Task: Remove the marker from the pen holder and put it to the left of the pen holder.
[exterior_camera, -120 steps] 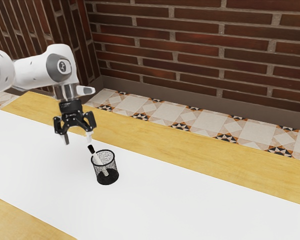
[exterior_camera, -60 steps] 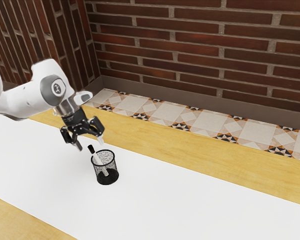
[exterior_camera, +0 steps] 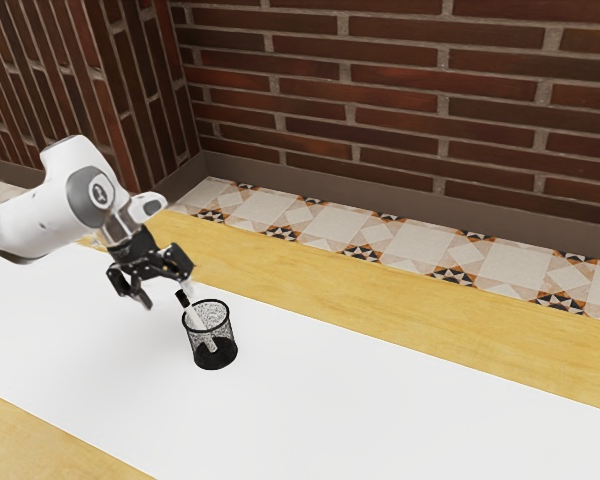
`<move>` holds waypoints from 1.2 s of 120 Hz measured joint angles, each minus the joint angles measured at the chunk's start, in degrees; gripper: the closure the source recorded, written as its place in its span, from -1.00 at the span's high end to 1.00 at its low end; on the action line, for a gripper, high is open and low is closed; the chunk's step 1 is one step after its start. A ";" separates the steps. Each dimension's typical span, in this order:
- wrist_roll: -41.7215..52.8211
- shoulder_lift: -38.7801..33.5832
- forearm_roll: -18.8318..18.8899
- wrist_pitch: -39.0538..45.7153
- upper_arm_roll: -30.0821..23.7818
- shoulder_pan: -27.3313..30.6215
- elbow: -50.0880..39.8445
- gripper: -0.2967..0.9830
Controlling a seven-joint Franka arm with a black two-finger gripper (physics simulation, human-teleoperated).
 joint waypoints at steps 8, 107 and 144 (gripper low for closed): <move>0.92 -0.03 2.10 -4.21 0.05 0.50 1.60 0.54; 1.37 2.88 4.63 -8.10 -2.45 -0.56 6.36 -0.01; 0.59 2.65 4.67 -6.60 -2.39 -1.11 6.03 -0.45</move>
